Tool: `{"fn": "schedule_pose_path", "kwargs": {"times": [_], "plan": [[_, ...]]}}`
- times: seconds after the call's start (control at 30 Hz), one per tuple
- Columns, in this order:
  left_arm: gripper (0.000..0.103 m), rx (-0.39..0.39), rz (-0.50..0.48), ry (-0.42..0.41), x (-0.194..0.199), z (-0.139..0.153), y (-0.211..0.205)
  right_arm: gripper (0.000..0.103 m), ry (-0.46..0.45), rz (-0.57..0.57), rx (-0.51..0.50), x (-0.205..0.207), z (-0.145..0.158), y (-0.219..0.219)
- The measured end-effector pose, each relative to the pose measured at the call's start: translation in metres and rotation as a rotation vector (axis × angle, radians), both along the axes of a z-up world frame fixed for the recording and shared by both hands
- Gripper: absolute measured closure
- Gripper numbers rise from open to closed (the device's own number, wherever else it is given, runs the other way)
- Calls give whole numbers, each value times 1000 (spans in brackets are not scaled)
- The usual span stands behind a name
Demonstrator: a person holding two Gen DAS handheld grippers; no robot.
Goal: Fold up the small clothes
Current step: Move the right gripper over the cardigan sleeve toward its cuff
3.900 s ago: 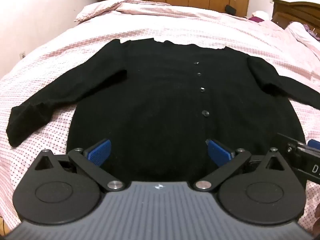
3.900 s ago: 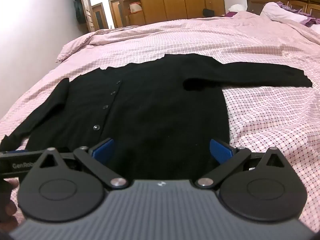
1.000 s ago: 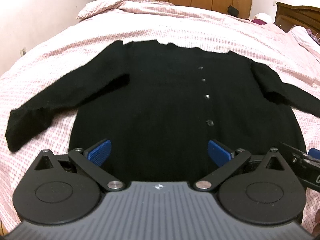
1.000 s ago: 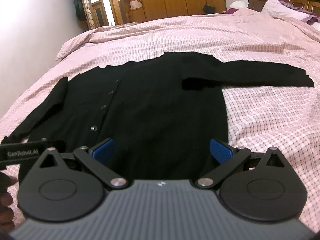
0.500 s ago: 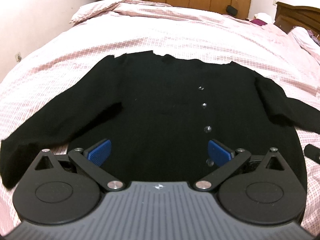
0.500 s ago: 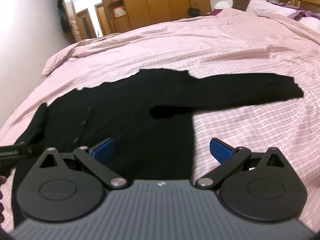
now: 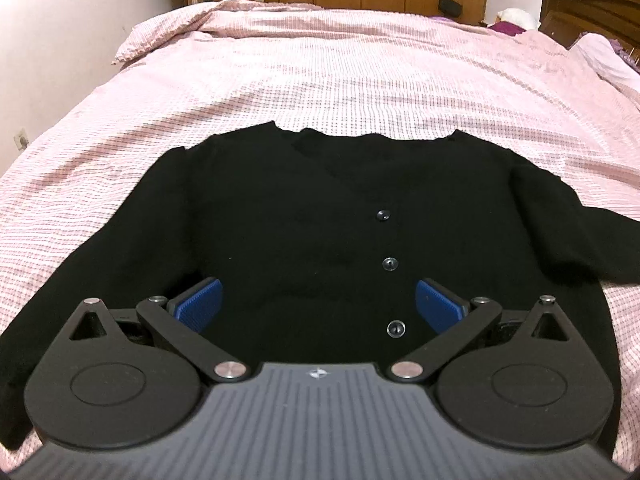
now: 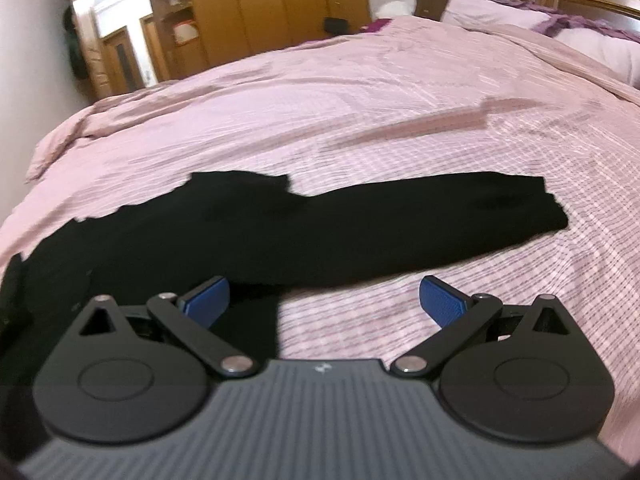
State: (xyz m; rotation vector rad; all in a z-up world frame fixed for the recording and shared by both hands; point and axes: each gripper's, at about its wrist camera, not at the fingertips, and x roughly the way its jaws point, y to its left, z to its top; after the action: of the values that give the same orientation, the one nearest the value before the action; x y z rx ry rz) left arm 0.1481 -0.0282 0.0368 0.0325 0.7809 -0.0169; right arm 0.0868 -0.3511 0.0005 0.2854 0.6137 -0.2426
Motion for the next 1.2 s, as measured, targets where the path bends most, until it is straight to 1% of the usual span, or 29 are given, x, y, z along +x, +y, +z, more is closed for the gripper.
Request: {"fn": "schedule_pose_path", "kwargs": {"times": [0.3,0.5,0.83,0.97,1.2], "plan": [[0,9,-13,61,26,-17,-10,0,49,-98,21,27,-13,-37],[0,19,-13,90,37,-27,-12,0,83,-138,22,37,-23,-53],[0,24,-15,155,49,-49,-17,0,128,-188,59,49,-44,-72],[0,21,-17,161,52,-53,-17,0,141,-185,49,54,-48,-73],[0,40,-35,152,52,-58,-19,0,147,-193,20,61,-52,-71]]}}
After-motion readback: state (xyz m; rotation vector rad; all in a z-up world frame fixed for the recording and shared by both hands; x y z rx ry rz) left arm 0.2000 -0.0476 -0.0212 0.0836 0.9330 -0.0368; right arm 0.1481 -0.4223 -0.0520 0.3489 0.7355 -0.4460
